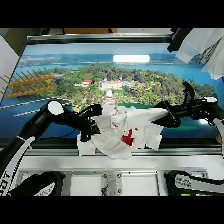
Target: Fold the clothes and pants, and hang the long-sleeved shirts on hangers.
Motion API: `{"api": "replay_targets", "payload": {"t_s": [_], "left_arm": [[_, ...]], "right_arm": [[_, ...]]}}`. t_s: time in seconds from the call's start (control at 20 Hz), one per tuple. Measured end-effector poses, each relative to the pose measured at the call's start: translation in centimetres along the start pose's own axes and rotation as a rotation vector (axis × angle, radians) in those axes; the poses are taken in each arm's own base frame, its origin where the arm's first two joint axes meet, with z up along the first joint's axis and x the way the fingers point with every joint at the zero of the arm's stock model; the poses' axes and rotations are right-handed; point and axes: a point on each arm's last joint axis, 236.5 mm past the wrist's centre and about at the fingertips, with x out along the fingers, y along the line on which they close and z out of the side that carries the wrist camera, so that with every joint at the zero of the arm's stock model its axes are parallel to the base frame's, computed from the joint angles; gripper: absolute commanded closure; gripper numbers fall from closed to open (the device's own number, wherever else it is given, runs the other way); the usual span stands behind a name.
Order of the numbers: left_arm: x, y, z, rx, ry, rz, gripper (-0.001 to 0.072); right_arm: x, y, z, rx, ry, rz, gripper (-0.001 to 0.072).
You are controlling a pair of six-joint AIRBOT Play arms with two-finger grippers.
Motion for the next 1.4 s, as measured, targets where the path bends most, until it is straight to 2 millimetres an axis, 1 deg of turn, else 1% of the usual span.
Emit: {"api": "replay_targets", "payload": {"t_s": [0.2,0.8,0.85,0.9,0.95,1.0,1.05,1.1,1.4], "left_arm": [[0.02,0.03,-0.01,-0.001,0.000,0.001,0.0688],[0.02,0.11,0.13,-0.002,-0.006,0.004,0.0688],[0.02,0.11,0.13,-0.002,-0.006,0.004,0.0689],[0.02,0.11,0.13,-0.002,-0.006,0.004,0.0688],[0.02,0.11,0.13,-0.002,-0.006,0.004,0.0688],[0.02,0.11,0.13,-0.002,-0.006,0.004,0.0689],[0.02,0.11,0.13,-0.002,-0.006,0.004,0.0688],[0.03,-0.21,0.11,-0.009,-0.005,-0.010,0.0689],[0.05,-0.04,0.21,-0.006,-0.010,-0.002,0.0688]], "right_arm": [[0.31,-0.19,-0.05,0.000,0.003,-0.002,0.0098],[0.38,-0.28,-0.12,0.000,0.007,-0.005,0.0099],[0.38,-0.28,-0.12,0.000,0.007,-0.005,0.0100],[0.38,-0.28,-0.13,0.000,0.007,-0.005,0.0121],[0.38,-0.27,-0.14,0.000,0.007,-0.004,0.0268],[0.38,-0.27,-0.13,0.000,0.007,-0.004,0.0549],[0.38,-0.27,-0.14,0.000,0.007,-0.004,0.0690],[0.38,-0.22,-0.14,-0.019,0.008,-0.002,0.0692],[0.40,-0.22,-0.16,-0.005,0.007,-0.001,0.0692]]}}
